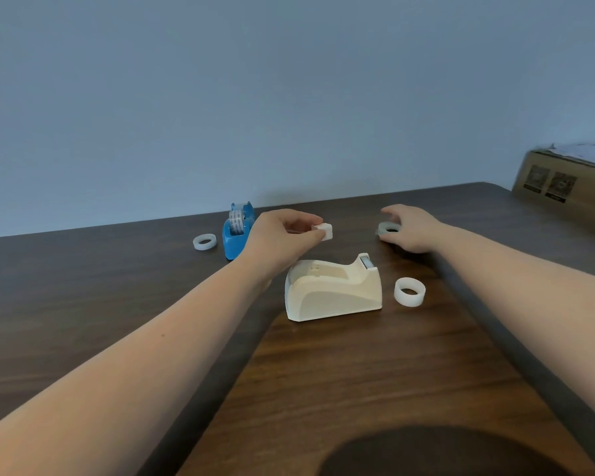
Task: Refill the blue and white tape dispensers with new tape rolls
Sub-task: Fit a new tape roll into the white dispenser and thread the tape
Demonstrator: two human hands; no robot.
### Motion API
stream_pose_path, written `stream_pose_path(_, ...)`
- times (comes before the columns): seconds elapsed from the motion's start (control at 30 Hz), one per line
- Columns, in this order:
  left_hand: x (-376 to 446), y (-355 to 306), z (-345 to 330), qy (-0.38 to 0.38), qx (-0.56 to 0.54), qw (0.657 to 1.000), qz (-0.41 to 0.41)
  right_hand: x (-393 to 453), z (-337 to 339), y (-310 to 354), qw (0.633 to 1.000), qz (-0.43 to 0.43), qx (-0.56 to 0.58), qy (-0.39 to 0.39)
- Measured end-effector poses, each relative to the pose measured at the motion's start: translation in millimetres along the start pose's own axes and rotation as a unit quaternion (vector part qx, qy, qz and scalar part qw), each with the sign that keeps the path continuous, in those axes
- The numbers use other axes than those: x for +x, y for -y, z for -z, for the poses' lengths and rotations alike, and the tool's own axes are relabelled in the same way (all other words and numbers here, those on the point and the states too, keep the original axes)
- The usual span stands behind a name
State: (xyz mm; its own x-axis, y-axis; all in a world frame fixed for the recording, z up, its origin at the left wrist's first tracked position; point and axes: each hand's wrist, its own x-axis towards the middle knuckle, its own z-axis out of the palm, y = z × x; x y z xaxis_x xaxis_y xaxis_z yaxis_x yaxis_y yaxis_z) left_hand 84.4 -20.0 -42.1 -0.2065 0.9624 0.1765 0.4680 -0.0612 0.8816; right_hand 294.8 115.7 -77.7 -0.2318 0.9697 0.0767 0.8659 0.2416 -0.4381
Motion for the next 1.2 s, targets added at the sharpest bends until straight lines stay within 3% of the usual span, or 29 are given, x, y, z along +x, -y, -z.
stream_pose_path(0.2,-8.7,-2.2,4.6,0.003,-0.034,0.999,-0.002,-41.7,9.3,19.5,0.974,0.036,0.223,-0.031)
stream_pose_path(0.37,-22.9,-6.2,10.1,0.004,-0.087,0.996,-0.015,-84.9,23.8,46.4,0.884,0.06,0.462,0.033)
stream_pose_path(0.53,-39.1,-17.3,15.3,0.005,-0.107,0.993,-0.041,-114.9,32.2,63.2,0.786,0.093,0.606,0.086)
stream_pose_path(0.6,-46.4,-23.6,16.8,0.004,-0.12,0.991,-0.054,-123.1,32.2,67.8,0.765,0.107,0.626,0.105)
stream_pose_path(1.2,-74.0,-31.3,31.5,-0.007,-0.065,0.993,-0.103,-146.2,19.3,98.4,0.756,0.136,0.629,0.115)
